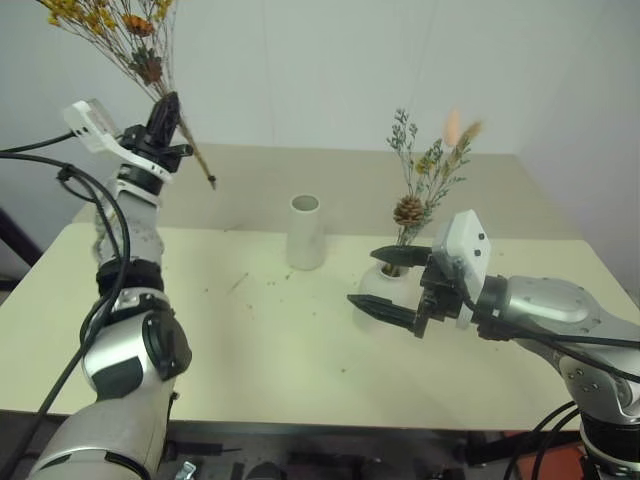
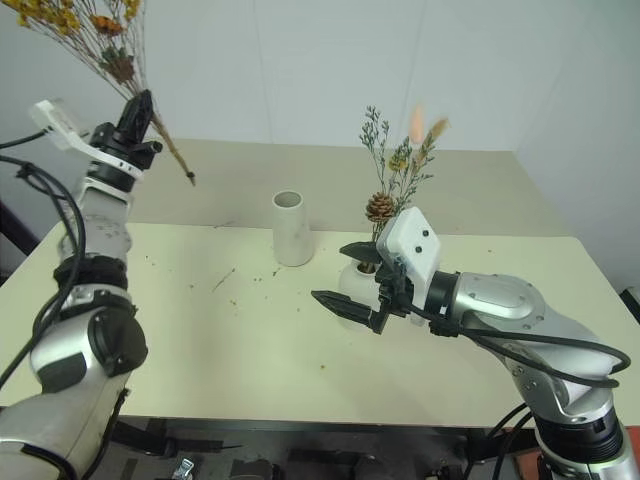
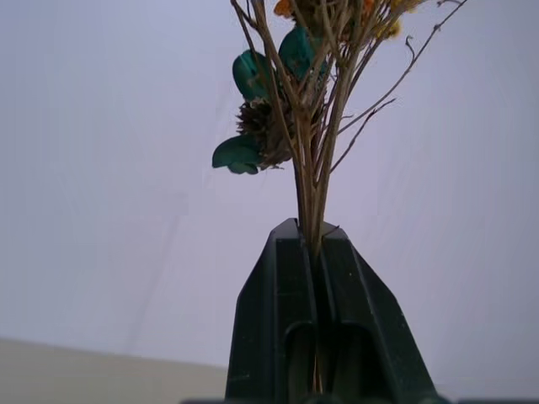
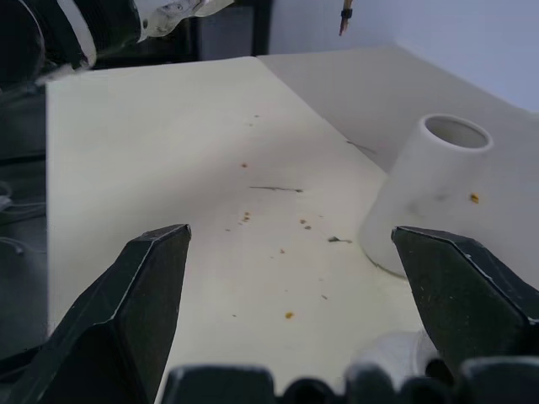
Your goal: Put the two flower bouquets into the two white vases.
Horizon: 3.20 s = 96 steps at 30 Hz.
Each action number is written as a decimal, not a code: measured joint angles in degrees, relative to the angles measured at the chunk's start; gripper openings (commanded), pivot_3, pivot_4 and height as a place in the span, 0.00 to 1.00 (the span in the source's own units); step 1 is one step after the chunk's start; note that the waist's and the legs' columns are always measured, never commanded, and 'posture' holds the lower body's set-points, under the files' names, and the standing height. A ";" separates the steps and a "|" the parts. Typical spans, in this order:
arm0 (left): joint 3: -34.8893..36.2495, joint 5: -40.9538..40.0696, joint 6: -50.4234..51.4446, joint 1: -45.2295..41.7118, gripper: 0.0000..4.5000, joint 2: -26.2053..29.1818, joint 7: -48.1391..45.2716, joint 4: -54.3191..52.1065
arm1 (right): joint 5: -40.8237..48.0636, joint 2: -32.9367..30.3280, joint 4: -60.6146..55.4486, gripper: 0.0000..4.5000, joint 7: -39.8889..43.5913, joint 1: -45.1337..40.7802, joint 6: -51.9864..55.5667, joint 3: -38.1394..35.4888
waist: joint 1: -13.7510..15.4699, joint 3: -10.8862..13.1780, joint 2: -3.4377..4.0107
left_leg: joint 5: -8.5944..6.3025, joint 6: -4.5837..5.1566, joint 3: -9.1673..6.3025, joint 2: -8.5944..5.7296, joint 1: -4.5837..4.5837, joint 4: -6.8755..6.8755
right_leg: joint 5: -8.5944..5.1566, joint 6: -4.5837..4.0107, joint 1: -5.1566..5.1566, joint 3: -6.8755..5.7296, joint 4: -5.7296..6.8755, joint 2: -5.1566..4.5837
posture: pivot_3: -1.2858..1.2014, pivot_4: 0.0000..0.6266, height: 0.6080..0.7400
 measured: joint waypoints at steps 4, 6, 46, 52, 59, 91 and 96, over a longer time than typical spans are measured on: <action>0.61 0.00 -3.30 -4.79 0.01 -2.14 -5.36 9.70 | -3.33 3.70 -1.61 1.00 -4.48 0.30 -0.75 2.22 | -0.33 0.00 0.00 | 0.00 0.00 -0.06 0.01 -0.01 0.00 | 0.00 0.00 -0.03 -0.03 0.06 0.02 | 0.52 0.24 1.00; 1.06 0.00 -3.92 -6.02 0.01 -3.28 -6.43 12.21 | -4.45 4.82 -2.91 1.00 -6.48 1.15 -0.75 2.96 | -0.47 0.00 0.00 | 0.00 0.00 -0.07 0.01 -0.01 -0.01 | 0.00 0.00 -0.03 -0.03 0.06 0.03 | 0.52 0.24 1.00; -1.55 9.80 -10.71 -4.43 0.01 -12.40 -5.27 17.07 | 9.47 -2.10 -18.42 1.00 -26.81 12.43 7.05 -5.80 | -0.24 0.00 0.00 | 0.00 0.01 -0.12 0.00 0.04 0.00 | -0.01 0.01 0.03 -0.05 0.10 0.03 | 0.52 0.24 1.00; -2.11 10.67 -11.43 -4.39 0.38 -12.48 -7.15 17.08 | 11.30 -2.90 -18.44 1.00 -29.94 13.58 4.58 -5.63 | -0.27 0.00 0.00 | 0.01 0.01 -0.11 0.00 0.05 0.00 | -0.01 0.01 0.03 -0.04 0.11 0.04 | 0.52 0.24 1.00; -2.93 10.62 -12.07 -2.65 0.89 -12.49 -13.04 16.35 | 10.84 -3.46 -18.40 1.00 -30.43 13.57 4.28 -5.29 | -0.29 -0.01 0.01 | 0.01 0.01 -0.11 0.00 0.08 0.00 | -0.01 0.01 0.07 -0.03 0.11 0.04 | 0.52 0.24 1.00; -9.89 0.42 17.67 34.86 0.99 9.04 -22.43 -40.95 | 7.39 -8.62 -11.67 1.00 -10.33 25.99 0.93 -24.47 | -0.45 -0.02 0.03 | 0.01 0.01 -0.11 0.13 0.21 0.05 | -0.02 -0.01 0.15 -0.01 0.24 0.05 | 0.52 0.24 1.00; -6.74 -7.97 29.04 46.87 0.99 15.89 -20.10 -61.17 | 6.47 -12.75 -5.40 1.00 1.54 30.22 -3.53 -31.81 | -0.45 -0.04 0.05 | 0.00 0.01 0.01 0.16 0.53 0.02 | -0.07 -0.03 0.35 0.06 0.27 0.07 | 0.52 0.24 1.00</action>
